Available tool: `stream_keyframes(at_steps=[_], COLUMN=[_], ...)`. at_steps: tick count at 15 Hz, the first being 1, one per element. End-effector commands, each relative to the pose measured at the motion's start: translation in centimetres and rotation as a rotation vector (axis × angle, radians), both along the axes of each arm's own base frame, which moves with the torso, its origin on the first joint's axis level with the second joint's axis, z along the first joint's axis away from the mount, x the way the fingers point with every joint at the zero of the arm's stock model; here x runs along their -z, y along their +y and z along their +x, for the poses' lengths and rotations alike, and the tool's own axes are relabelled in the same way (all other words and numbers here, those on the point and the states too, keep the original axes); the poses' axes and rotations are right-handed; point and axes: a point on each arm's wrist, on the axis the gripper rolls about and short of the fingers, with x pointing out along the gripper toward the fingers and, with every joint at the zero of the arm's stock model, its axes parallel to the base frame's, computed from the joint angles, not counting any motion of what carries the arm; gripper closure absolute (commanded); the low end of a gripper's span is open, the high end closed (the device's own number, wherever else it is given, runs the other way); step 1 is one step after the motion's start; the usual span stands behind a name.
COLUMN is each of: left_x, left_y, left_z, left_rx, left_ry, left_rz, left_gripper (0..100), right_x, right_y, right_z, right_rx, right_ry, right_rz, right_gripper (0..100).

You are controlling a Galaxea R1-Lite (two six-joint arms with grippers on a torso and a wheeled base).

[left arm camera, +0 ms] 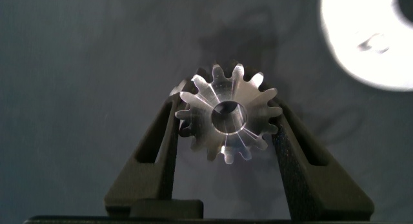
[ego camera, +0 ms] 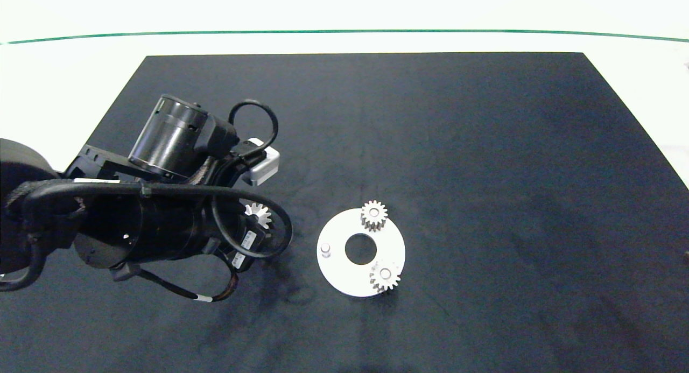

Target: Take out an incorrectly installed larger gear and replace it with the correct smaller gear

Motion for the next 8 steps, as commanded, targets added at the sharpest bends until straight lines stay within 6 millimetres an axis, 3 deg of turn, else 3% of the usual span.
stream_keyframes(at_steps=[1,5,8], left_x=[-0.1,1.3,2.5], left_y=[3.1,7.0,8.6], left_z=[-0.9,-2.6,-3.2], left_rx=[-0.087,-0.206,-0.265], left_ry=[-0.008,0.023,0.044], left_rz=[0.0,0.021,0.018], left_gripper=[60,60,60], right_x=[-0.1,-0.1,-0.1], right_y=[0.0,-0.1,-0.1], right_z=[-0.2,-0.2,-0.2], right_rx=[0.001,0.003,0.004], right_ry=[-0.007,-0.005,-0.006], right_rz=[0.002,0.001,0.001], right_gripper=[0,0,0])
